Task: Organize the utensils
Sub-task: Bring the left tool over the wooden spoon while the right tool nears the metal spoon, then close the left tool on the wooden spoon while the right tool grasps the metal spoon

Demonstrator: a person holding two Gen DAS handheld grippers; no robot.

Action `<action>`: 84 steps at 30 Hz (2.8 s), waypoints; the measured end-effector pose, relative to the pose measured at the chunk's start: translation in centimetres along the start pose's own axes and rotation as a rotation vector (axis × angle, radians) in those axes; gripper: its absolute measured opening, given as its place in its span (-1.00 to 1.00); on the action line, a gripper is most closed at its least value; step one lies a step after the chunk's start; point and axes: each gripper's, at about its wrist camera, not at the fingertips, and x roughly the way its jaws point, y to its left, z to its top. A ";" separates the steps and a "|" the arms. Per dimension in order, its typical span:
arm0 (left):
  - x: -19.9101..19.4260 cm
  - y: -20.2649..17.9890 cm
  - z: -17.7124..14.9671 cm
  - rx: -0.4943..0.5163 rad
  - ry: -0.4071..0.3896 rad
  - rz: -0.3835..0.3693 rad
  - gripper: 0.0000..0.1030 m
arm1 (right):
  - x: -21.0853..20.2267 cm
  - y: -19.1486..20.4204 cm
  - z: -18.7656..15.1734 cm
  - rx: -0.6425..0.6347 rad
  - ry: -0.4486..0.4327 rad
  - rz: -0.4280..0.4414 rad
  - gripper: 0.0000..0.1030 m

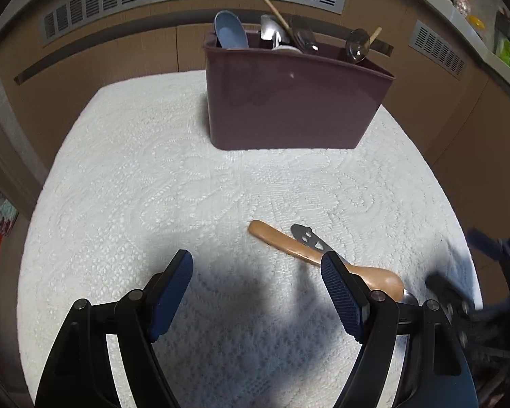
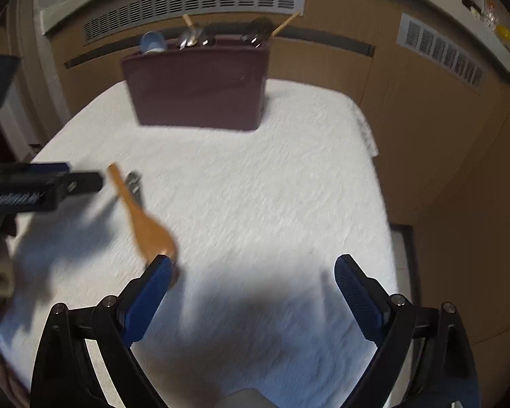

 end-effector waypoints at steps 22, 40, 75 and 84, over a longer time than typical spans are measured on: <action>-0.3 1.4 -2.6 -0.017 0.056 0.023 0.52 | 1.6 4.0 -0.9 -0.131 0.088 0.067 0.77; -0.2 -6.6 -5.4 0.313 0.042 0.087 0.57 | 1.9 -2.2 -2.0 0.083 0.128 -0.021 0.97; -1.4 1.7 -6.3 0.097 0.026 -0.106 0.37 | 3.6 5.2 2.4 -0.184 0.118 0.162 0.13; -1.6 1.7 -6.6 0.108 0.029 -0.108 0.38 | 2.4 9.3 4.0 -0.335 0.142 0.263 -0.34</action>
